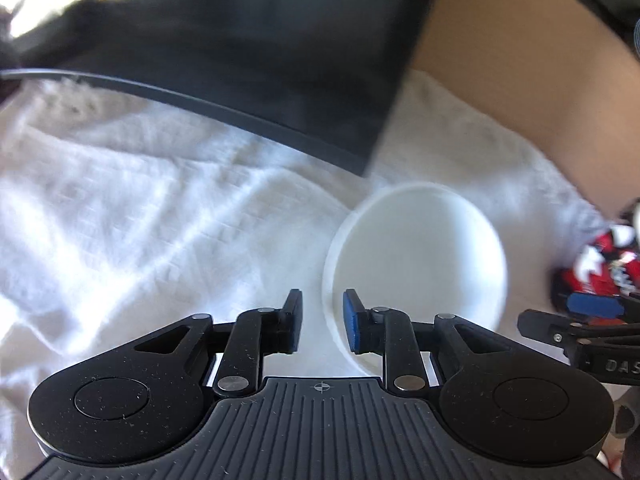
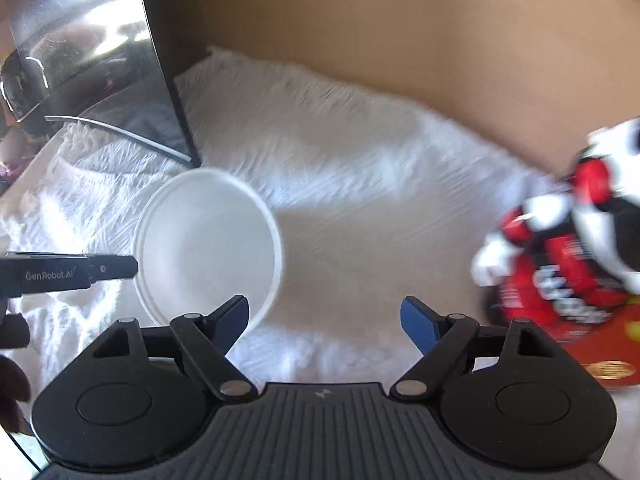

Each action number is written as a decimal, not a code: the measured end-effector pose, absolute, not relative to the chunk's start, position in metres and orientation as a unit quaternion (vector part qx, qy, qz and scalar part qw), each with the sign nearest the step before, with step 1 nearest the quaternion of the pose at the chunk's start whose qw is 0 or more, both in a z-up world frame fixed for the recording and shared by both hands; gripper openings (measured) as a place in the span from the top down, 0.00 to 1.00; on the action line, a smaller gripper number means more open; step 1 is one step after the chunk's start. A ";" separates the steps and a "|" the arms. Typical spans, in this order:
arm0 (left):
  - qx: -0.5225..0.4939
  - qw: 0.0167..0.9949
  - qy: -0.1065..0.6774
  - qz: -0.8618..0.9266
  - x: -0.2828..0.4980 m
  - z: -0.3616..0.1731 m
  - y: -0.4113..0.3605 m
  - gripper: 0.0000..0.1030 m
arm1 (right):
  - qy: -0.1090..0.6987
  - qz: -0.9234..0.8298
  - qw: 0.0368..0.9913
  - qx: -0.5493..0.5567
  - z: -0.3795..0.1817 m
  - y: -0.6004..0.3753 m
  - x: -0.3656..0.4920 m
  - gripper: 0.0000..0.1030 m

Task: Organize plates and bowls
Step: 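Move both grippers to the white plastic bowl and close on its rim, then lift the white plastic bowl with both grippers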

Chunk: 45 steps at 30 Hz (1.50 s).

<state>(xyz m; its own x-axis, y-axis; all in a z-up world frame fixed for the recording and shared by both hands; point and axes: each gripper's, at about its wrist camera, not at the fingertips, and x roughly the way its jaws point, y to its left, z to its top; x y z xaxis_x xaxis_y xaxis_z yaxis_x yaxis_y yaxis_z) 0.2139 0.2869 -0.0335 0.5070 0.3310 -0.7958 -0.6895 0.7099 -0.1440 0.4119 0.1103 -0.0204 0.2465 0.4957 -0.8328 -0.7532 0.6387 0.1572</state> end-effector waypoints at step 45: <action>-0.122 0.853 0.504 0.050 0.349 -0.053 0.139 0.75 | 0.568 0.234 0.781 0.116 -0.099 -0.124 0.456 0.60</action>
